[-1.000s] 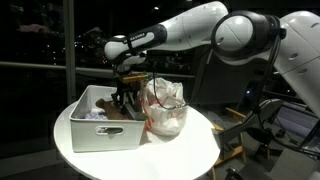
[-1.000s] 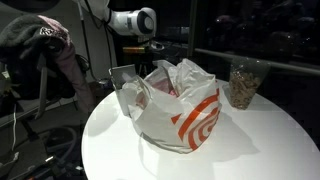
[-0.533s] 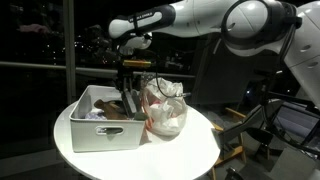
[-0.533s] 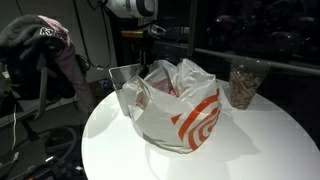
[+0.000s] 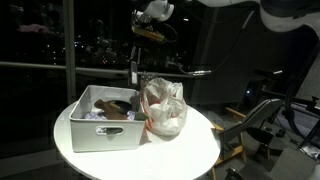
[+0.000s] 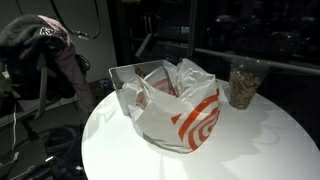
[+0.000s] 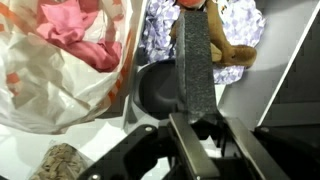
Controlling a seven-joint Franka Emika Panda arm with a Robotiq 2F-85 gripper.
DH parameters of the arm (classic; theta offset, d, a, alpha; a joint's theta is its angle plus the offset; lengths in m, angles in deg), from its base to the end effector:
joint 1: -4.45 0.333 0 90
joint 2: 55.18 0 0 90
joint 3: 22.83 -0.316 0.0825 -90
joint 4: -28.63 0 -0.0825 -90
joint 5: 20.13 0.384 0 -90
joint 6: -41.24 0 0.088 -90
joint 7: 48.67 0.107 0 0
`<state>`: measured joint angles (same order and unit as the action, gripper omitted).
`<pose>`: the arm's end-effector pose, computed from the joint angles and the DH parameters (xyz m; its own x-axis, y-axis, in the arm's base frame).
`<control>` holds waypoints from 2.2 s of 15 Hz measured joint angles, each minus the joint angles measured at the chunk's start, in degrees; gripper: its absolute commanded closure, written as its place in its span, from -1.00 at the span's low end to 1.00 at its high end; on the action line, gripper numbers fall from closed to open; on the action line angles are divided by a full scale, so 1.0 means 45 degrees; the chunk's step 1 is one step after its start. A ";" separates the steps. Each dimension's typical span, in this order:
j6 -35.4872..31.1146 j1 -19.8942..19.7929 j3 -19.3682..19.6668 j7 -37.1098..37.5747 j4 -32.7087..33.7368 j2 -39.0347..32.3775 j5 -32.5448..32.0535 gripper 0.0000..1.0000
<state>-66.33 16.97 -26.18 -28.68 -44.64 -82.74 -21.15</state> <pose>0.6875 0.1848 0.4883 0.9911 -0.0779 0.1077 -0.0729 -0.9961 -0.0494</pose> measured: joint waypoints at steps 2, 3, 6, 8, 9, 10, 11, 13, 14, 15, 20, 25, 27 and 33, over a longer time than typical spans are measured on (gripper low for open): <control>-0.0835 -0.0177 0.0284 0.0497 -0.1236 0.0886 -0.0002 0.85; -0.1244 -0.0285 0.0421 0.0774 -0.1871 0.1262 -0.0002 0.85; -0.2828 -0.0696 0.0775 0.1392 -0.3911 0.2181 -0.0032 0.85; -0.4072 -0.0978 0.1019 0.1754 -0.5289 0.2497 -0.0037 0.85; -0.4689 -0.1119 0.1138 0.1939 -0.5879 0.2540 -0.0037 0.85; -0.5297 -0.1268 0.1266 0.2135 -0.6434 0.2536 -0.0037 0.85; -0.5857 -0.1418 0.1392 0.2288 -0.6922 0.2495 -0.0036 0.85; -0.6667 -0.1674 0.1612 0.2486 -0.7650 0.2373 -0.0036 -0.10; -0.6887 -0.1762 0.1679 0.2520 -0.7889 0.2303 -0.0036 -0.13; -0.6941 -0.1819 0.1699 0.2539 -0.8066 0.2260 -0.0006 -0.24; -0.7112 -0.1779 0.1444 0.2499 -0.8789 0.2907 0.0101 -0.97; -0.7430 -0.1207 0.0684 0.2207 -0.8974 0.3890 -0.0197 -1.00; -0.7434 -0.0854 0.0267 0.2013 -0.8796 0.3869 -0.0486 -1.00; -0.7120 0.0224 -0.0464 0.1350 -0.7228 0.2321 -0.1277 -1.00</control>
<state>-98.37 17.97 -28.26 -22.61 -77.17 -72.30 -26.90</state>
